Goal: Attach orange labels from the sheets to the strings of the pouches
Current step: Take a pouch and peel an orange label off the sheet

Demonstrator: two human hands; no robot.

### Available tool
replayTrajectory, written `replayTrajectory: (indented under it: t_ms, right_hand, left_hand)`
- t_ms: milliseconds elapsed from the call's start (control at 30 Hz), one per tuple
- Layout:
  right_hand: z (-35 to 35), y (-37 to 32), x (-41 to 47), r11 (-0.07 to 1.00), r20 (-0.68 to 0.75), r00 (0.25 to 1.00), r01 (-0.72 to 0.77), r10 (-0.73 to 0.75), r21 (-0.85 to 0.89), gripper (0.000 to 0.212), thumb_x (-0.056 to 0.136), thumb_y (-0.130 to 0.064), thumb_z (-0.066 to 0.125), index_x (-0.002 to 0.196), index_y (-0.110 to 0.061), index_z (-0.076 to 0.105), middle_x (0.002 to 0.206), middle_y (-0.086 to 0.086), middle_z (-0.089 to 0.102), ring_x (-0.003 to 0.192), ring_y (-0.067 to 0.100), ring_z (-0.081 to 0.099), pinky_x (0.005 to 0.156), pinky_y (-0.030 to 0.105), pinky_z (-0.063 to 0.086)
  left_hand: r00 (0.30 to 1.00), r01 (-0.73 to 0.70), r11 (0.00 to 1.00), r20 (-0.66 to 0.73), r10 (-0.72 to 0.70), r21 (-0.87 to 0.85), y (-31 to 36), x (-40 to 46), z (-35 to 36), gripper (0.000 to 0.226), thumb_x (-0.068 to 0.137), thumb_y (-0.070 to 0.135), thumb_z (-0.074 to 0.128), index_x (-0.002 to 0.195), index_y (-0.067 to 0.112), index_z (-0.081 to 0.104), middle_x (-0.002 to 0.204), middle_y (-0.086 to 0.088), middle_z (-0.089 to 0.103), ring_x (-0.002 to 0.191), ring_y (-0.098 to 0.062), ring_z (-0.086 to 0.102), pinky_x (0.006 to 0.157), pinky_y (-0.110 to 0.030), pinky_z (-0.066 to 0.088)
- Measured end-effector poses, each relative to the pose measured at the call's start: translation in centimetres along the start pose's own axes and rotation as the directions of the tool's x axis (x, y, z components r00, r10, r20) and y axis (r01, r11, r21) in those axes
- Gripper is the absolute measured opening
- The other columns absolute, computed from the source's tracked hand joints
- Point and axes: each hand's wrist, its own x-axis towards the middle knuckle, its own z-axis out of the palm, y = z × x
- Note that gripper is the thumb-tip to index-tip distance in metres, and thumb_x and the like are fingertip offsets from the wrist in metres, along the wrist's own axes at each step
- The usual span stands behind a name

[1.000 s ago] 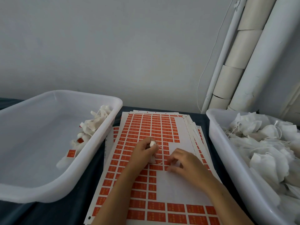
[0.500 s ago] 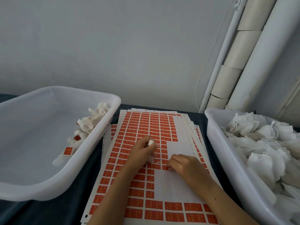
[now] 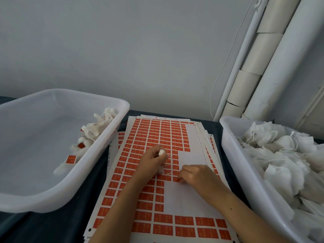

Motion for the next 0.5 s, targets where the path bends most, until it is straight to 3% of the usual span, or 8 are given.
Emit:
replayTrajectory:
  t_ms: [67,200,500]
  right_hand:
    - [-0.2,-0.3,0.0,0.999,-0.005,1.000,0.007,-0.007,-0.037,0.035,0.088,-0.026,0.062,0.121,-0.014,0.061,0.118,0.000,0.065,0.100,0.016,0.066,0.094,0.024,0.045]
    - [-0.1,-0.8,-0.3,0.994,-0.097,0.995,0.014,-0.024,-0.105,0.040,0.050,-0.029,0.091,0.085,-0.018,0.075,0.077,-0.007,0.072,0.058,0.007,0.068,0.060,0.016,0.054]
    - [0.2,-0.9,0.1,0.984,-0.087,0.995,0.025,-0.041,-0.176,0.046,0.044,-0.033,0.092,0.084,-0.018,0.075,0.076,-0.008,0.072,0.057,0.006,0.067,0.059,0.014,0.054]
  left_hand:
    - [1.000,0.002,1.000,0.000,-0.002,-0.005,0.1,-0.1,0.0,0.018,0.094,0.014,0.053,0.077,0.014,0.056,0.064,0.001,0.060,0.049,-0.003,0.056,0.052,-0.014,0.051]
    - [1.000,0.000,1.000,0.010,0.000,-0.016,0.1,-0.2,0.0,0.017,0.094,0.014,0.052,0.078,0.013,0.056,0.066,0.000,0.059,0.051,-0.004,0.056,0.053,-0.015,0.051]
    - [1.000,-0.019,1.000,0.024,0.019,0.002,0.1,-0.2,0.1,0.019,0.094,0.012,0.052,0.075,0.014,0.055,0.065,0.001,0.058,0.052,-0.003,0.055,0.054,-0.014,0.050]
